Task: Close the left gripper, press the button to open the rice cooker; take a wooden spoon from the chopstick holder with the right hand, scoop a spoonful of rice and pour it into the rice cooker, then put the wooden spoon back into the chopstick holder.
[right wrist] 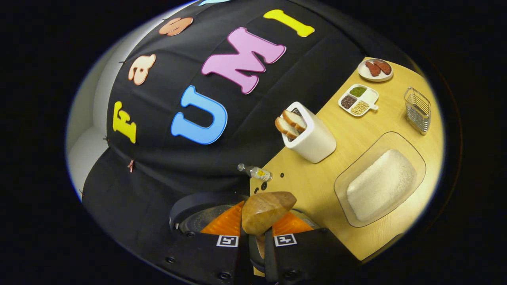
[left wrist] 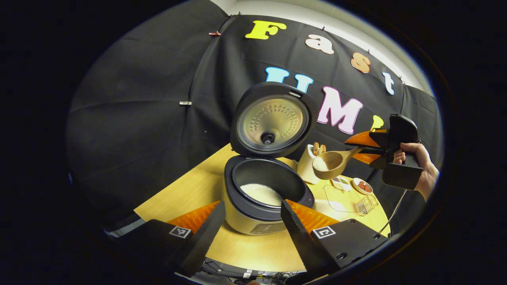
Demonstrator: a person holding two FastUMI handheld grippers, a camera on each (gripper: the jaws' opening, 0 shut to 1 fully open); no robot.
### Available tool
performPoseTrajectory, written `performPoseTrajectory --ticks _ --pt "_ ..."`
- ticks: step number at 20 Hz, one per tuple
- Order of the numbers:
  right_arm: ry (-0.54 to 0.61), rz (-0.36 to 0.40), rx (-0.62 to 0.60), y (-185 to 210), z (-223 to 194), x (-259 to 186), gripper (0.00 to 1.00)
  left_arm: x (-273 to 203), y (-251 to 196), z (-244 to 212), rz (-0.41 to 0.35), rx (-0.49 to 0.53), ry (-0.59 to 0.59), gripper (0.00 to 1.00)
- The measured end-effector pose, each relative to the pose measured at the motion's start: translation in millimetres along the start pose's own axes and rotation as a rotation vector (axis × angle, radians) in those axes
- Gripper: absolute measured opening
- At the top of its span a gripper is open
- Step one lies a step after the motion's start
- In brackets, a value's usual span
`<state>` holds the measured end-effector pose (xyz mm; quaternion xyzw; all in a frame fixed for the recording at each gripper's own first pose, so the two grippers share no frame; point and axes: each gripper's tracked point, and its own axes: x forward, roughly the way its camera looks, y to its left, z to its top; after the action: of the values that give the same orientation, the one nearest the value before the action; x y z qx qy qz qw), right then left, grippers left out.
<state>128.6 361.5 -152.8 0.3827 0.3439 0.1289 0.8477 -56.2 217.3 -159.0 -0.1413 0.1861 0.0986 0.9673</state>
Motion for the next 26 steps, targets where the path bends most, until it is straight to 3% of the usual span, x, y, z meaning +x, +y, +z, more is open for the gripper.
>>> performPoseTrajectory --ticks 6,13,20,26 --pt "0.014 0.07 -0.377 53 -42 24 0.18 -6 21 -1 0.038 -0.049 0.0 0.95" --pt "0.045 0.152 -0.73 75 -88 42 0.18 -9 39 0 0.066 -0.063 0.002 0.95" --pt "0.166 0.242 -1.047 64 -144 49 0.18 -16 45 -16 0.088 -0.069 0.026 0.95" --pt "0.251 0.39 -1.276 63 -193 32 0.18 -19 46 -23 0.11 -0.087 0.03 0.95"
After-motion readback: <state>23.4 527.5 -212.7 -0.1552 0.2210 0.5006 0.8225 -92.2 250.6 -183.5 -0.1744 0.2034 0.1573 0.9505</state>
